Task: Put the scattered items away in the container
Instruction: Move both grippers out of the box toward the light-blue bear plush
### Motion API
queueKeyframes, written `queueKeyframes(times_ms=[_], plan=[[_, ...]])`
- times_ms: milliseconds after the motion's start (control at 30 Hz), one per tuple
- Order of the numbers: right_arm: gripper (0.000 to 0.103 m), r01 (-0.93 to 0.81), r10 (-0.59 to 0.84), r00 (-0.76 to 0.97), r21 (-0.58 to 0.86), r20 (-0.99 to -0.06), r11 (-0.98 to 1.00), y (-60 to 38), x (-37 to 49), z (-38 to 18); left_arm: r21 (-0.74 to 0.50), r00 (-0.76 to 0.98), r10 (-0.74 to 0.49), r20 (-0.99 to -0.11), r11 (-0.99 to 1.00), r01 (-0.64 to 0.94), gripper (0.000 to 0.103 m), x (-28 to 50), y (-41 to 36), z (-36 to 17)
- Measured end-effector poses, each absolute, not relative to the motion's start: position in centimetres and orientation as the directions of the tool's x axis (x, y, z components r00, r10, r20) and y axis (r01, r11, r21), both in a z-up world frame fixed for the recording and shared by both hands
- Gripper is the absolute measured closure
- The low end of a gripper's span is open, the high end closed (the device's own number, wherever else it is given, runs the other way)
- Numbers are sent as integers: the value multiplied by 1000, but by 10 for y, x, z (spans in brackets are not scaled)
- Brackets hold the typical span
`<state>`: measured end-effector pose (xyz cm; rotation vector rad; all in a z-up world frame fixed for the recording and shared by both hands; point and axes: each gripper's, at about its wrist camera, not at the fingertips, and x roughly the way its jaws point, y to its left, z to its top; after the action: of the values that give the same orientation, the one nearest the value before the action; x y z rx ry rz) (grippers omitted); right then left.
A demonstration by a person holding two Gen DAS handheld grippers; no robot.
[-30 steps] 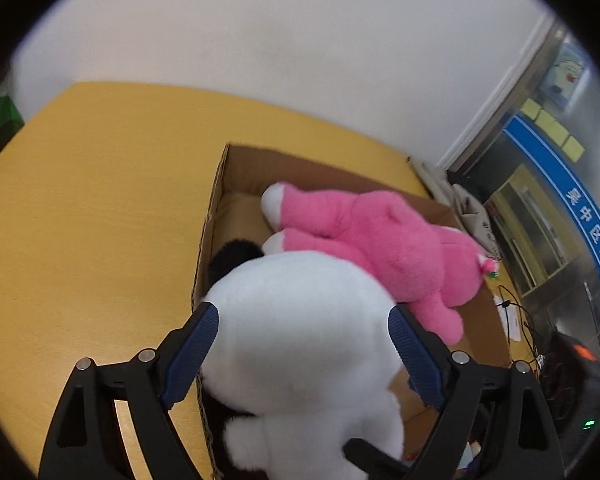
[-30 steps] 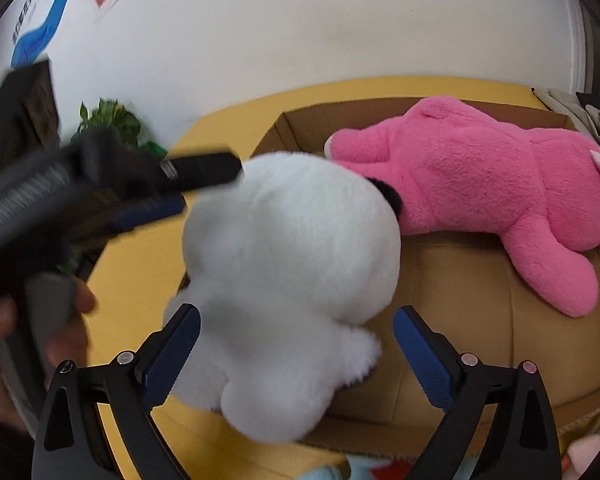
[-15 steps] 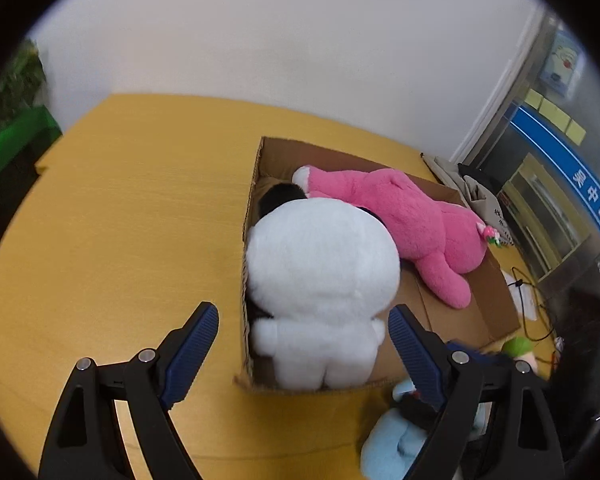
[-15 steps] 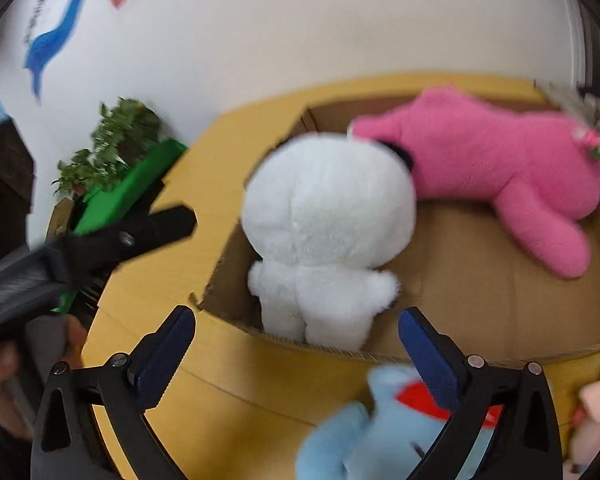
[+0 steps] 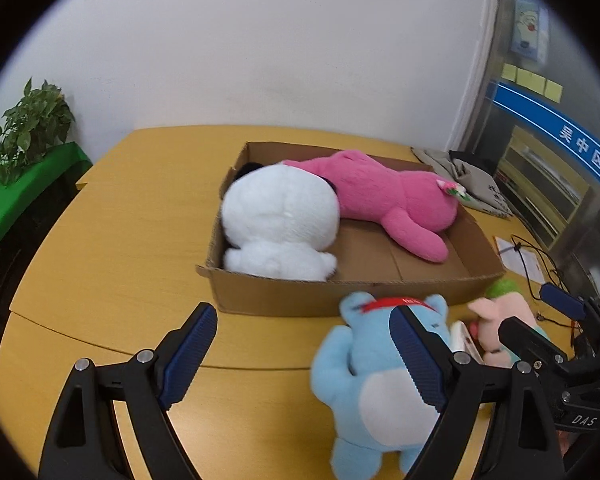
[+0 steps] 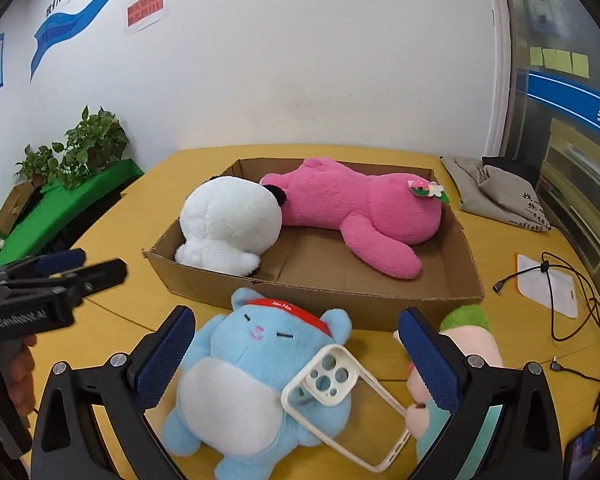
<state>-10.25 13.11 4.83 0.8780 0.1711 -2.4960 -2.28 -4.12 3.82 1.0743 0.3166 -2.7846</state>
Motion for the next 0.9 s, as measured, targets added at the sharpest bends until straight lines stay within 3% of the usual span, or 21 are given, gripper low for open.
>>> queueKeyframes(times_ms=[500, 700, 900], plan=[[0, 516, -429, -664, 41, -612, -856, 153, -75, 42, -191, -727, 64, -684, -977, 95, 14, -19, -10, 43], [0, 567, -555, -605, 181, -571, -804, 176, -47, 22, -209, -669, 105, -736, -975, 77, 14, -35, -14, 22], [0, 534, -534, -527, 231, -661, -813, 161, -45, -18, -269, -606, 180, -775, -961, 59, 14, -61, -16, -4]])
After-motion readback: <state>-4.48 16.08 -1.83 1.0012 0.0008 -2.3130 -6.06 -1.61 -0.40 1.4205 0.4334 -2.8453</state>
